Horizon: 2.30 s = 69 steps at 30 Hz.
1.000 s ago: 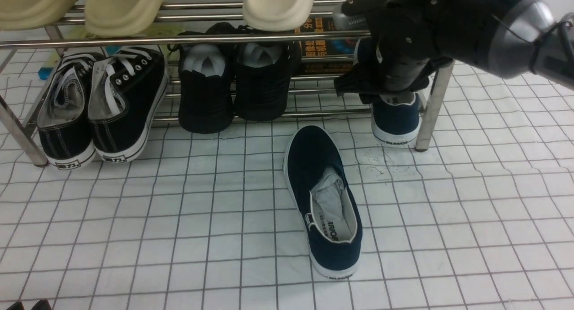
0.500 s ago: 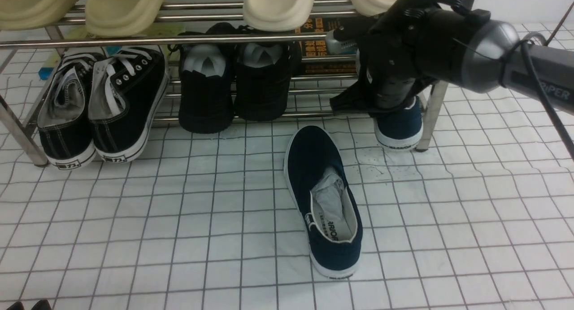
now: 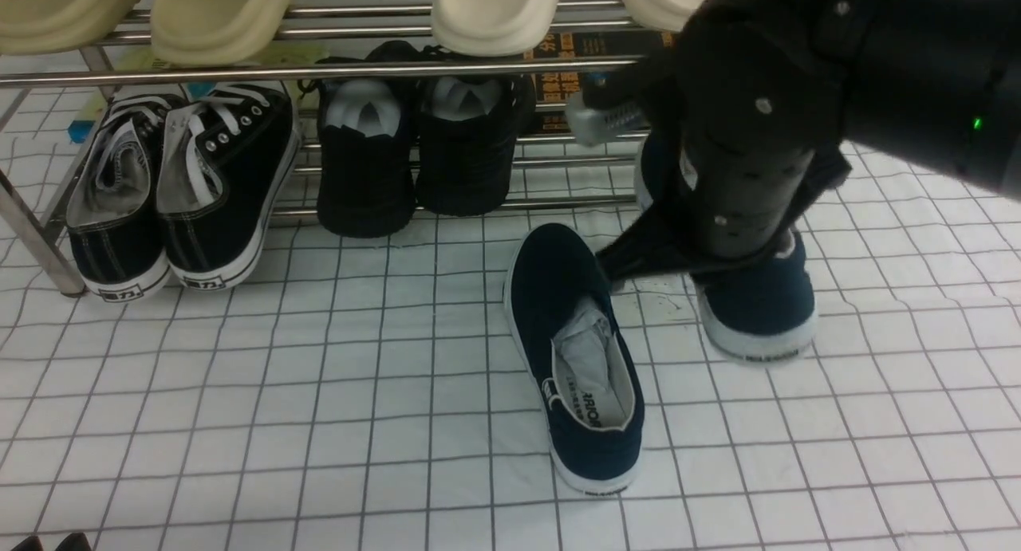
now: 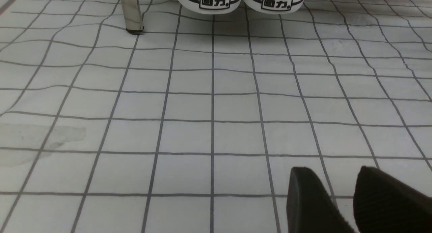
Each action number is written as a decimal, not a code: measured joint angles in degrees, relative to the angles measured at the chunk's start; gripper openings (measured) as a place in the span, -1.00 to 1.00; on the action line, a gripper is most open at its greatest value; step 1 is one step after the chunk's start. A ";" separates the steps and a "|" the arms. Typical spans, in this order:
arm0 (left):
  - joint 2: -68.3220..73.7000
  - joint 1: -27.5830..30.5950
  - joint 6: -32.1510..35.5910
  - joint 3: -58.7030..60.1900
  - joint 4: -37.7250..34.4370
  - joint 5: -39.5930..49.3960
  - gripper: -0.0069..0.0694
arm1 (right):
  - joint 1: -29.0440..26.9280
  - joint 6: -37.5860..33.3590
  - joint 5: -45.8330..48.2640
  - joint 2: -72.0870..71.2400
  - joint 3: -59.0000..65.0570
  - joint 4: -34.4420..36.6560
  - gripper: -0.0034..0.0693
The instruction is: Take the shoes off the shelf with your hand from the white checkered tablecloth.
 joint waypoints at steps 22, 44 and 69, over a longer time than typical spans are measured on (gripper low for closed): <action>0.00 0.00 0.00 0.00 0.05 0.00 -0.19 | -0.83 1.48 -12.58 5.72 7.73 -3.92 -0.85; 0.00 0.00 0.00 0.00 0.05 0.00 -0.19 | -3.32 -14.45 -1.07 -6.49 0.17 6.36 -0.42; 0.00 0.00 0.00 0.00 0.05 0.00 -0.19 | -3.38 -15.00 -47.00 -62.28 58.69 11.49 -0.94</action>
